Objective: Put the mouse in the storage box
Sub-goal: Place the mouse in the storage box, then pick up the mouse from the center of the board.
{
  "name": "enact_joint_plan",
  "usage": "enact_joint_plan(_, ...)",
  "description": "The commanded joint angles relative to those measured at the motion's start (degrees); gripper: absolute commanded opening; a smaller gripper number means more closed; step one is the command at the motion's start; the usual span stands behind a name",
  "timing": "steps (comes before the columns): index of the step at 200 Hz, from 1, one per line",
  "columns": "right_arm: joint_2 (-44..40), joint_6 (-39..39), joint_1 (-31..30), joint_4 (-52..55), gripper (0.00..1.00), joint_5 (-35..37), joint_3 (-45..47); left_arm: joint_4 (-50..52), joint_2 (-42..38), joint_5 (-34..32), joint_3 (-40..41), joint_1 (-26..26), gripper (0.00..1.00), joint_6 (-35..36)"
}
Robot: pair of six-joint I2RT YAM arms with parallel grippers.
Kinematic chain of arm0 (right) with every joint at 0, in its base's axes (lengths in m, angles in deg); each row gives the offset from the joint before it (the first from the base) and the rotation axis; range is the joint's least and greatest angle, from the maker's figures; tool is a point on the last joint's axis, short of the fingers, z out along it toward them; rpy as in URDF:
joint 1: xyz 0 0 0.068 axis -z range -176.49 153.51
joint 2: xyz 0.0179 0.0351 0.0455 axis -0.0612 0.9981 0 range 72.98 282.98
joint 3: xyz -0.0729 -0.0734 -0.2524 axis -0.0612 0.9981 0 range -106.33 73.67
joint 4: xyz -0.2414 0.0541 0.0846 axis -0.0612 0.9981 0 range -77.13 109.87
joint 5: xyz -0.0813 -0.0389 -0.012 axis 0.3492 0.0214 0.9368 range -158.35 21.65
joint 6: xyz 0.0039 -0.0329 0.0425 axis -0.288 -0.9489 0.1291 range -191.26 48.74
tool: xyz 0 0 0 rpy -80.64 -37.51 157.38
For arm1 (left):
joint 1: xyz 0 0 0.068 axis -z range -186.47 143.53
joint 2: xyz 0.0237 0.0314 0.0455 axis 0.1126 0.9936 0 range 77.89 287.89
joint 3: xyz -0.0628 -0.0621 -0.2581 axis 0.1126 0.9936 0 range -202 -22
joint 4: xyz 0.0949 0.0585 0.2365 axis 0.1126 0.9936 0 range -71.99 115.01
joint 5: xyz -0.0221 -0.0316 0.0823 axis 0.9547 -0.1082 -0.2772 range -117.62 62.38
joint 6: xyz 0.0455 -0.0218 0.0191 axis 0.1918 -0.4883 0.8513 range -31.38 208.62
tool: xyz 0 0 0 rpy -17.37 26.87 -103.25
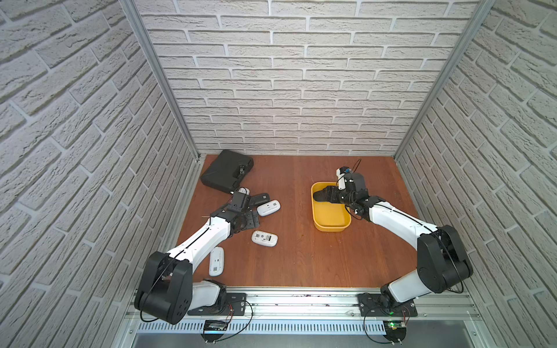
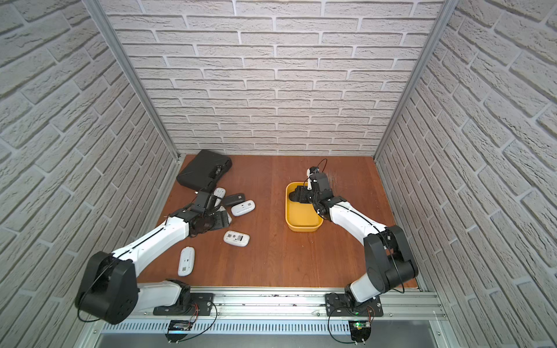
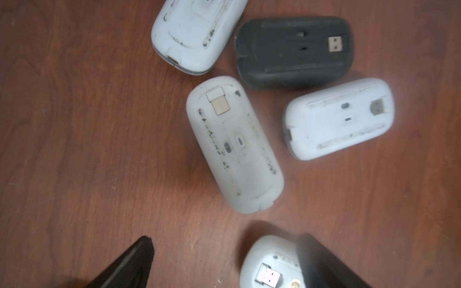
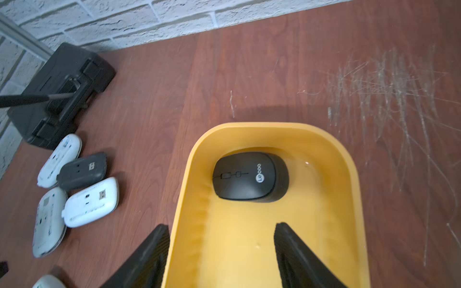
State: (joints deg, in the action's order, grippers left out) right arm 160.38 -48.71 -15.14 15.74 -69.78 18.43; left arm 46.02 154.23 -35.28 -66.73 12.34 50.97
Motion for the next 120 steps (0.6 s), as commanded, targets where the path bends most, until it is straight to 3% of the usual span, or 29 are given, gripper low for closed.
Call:
enact_joint_plan(1, -2.48, -2.04, -1.12, -0.24, 0.71, -0.46, 1.33, -3.72, 3.99, -1.18, -2.94, -0.82, 0.93, -1.64)
enact_joint_plan(120, -3.24, -3.62, -1.17, 2.64, 0.69, -2.96, 0.13, -6.67, 19.78, -1.48, -7.39, -1.92, 0.86, -2.72)
